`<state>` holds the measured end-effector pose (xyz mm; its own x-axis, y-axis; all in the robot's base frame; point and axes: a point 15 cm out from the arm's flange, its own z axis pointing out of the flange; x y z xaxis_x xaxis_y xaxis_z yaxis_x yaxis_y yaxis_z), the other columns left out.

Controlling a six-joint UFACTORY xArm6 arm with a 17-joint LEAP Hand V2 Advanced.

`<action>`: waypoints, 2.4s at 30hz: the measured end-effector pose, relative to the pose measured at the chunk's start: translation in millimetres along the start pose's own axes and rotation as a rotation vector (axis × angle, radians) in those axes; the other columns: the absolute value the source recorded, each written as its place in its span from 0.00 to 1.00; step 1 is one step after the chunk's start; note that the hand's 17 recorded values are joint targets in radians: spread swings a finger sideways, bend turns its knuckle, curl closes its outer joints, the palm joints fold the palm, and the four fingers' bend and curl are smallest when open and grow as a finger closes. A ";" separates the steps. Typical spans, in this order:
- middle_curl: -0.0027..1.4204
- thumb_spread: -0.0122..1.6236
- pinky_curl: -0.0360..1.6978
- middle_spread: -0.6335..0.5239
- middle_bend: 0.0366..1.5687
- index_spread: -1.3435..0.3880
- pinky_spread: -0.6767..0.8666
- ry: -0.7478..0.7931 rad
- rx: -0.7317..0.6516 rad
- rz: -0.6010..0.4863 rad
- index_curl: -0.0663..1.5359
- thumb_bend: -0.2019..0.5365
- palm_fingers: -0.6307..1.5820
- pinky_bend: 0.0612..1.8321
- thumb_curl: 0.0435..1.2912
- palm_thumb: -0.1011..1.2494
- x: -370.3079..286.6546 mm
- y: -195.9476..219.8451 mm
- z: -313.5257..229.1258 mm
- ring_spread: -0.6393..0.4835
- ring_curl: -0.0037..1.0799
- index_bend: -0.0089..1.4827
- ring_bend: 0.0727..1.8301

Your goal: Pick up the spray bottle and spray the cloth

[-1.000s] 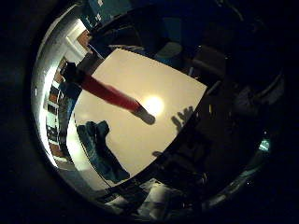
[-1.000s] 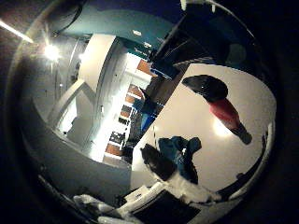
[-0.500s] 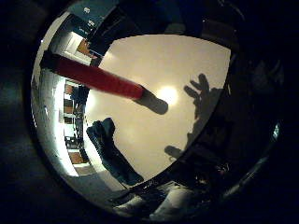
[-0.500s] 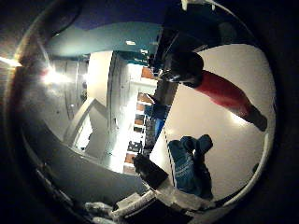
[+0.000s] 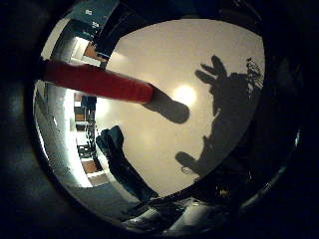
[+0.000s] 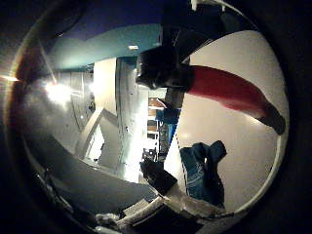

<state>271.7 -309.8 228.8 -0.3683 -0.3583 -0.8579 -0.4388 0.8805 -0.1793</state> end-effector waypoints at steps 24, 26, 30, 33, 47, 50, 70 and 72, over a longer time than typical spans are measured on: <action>0.41 0.60 0.17 0.40 0.45 0.60 0.49 -0.131 -0.085 0.013 0.28 0.25 0.79 0.14 0.22 0.51 -45.5 -19.2 148.9 0.41 0.41 0.22 0.48; 0.48 0.60 0.25 0.35 0.52 0.56 0.36 -0.150 -0.088 0.022 0.36 0.26 0.85 0.35 0.23 0.56 -49.1 -24.7 166.2 0.36 0.50 0.34 0.56; 0.59 0.59 0.36 0.33 0.65 0.55 0.29 -0.188 -0.061 0.041 0.50 0.26 0.82 0.59 0.25 0.65 -54.6 -32.2 184.7 0.34 0.59 0.56 0.65; 0.63 0.59 0.41 0.35 0.73 0.57 0.29 -0.222 -0.042 0.032 0.56 0.26 0.81 0.66 0.27 0.72 -67.6 -33.3 195.8 0.35 0.64 0.66 0.69; 0.62 0.64 0.56 0.42 0.86 0.65 0.33 -0.244 -0.018 -0.081 0.60 0.26 0.78 0.67 0.33 0.87 -107.9 -54.0 178.9 0.37 0.73 0.79 0.73; 0.61 0.65 0.58 0.42 0.87 0.65 0.33 -0.210 -0.036 -0.132 0.59 0.26 0.78 0.65 0.34 0.87 -109.2 -52.4 166.2 0.37 0.74 0.80 0.73; 0.58 0.65 0.70 0.43 0.88 0.67 0.32 0.173 -0.383 -0.606 0.56 0.26 0.79 0.59 0.40 0.88 -130.9 22.1 67.4 0.37 0.76 0.82 0.73; 0.58 0.65 0.70 0.43 0.89 0.67 0.32 0.234 -0.431 -0.669 0.56 0.25 0.79 0.58 0.40 0.87 -131.8 31.4 61.7 0.37 0.76 0.82 0.73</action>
<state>357.0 -215.8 306.6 -0.0579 -0.8612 -0.5049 -0.8838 0.2794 -0.3752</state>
